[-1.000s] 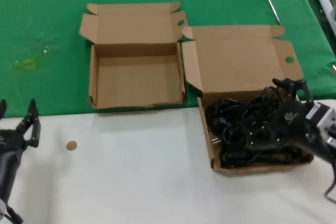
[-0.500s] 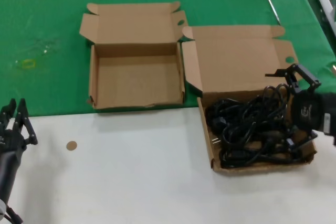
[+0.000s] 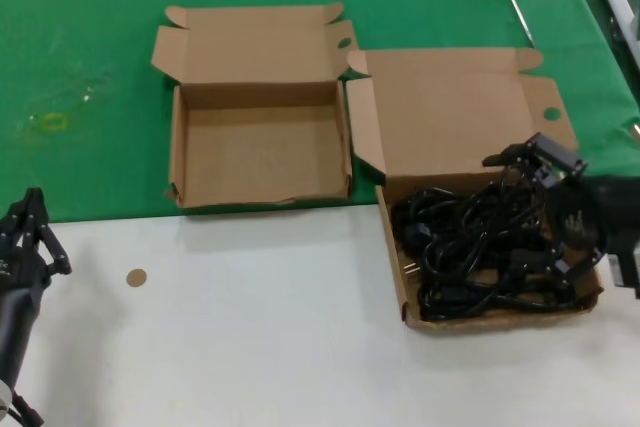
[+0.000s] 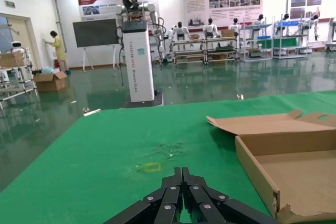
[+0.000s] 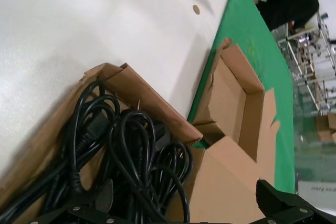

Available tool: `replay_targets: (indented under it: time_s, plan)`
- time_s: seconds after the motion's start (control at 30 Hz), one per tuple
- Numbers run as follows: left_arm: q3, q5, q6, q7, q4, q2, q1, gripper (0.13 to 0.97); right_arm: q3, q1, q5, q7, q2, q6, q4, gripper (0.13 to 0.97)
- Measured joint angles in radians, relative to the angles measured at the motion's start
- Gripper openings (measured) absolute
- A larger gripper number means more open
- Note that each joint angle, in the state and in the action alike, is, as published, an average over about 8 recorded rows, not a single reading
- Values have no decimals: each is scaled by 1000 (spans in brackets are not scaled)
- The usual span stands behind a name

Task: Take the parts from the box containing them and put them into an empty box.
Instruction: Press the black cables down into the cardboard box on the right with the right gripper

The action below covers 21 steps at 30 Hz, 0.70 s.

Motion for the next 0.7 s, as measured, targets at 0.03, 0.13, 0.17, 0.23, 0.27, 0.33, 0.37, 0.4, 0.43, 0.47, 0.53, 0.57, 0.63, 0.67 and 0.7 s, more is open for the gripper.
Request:
replay_targets:
  time_s: [0.03,0.13,0.17,0.23,0.27,0.33,0.37,0.4,0.43,0.47,0.53,0.57,0.63,0.67,0.7]
  plan:
    - [0,0,0,0,0,0,0,162,-4,7,-4,-16,-7,-2,-7,966]
    - [0,0,0,0,0,0,0,156,-13,26,-13,-60,-27,-4,-28,966]
    - [0,0,0,0,0,0,0,154,-16,32,-15,-73,-34,-4,-36,961]
    - [0,0,0,0,0,0,0,152,-20,43,-20,-98,-46,-3,-50,951]
    - [0,0,0,0,0,0,0,152,-22,47,-22,-109,-52,-3,-57,946]
    - [0,0,0,0,0,0,0,152,-27,55,-26,-130,-61,-3,-70,937]
    - [0,0,0,0,0,0,0,152,-29,57,-29,-139,-65,-3,-76,932]
    - [0,0,0,0,0,0,0,152,-31,60,-31,-147,-68,-4,-82,927]
    - [0,0,0,0,0,0,0,152,-33,61,-32,-154,-70,-4,-87,927]
    - [0,0,0,0,0,0,0,152,-35,63,-34,-159,-72,-5,-91,913]
    - [0,0,0,0,0,0,0,152,-38,63,-36,-169,-75,-8,-99,886]
    - [0,0,0,0,0,0,0,152,-40,63,-37,-172,-76,-9,-103,872]
    - [0,0,0,0,0,0,0,152,-43,62,-38,-178,-78,-12,-108,844]
    - [0,0,0,0,0,0,0,152,-44,62,-38,-181,-80,-13,-111,830]
    - [0,0,0,0,0,0,0,152,-45,61,-38,-183,-81,-15,-113,816]
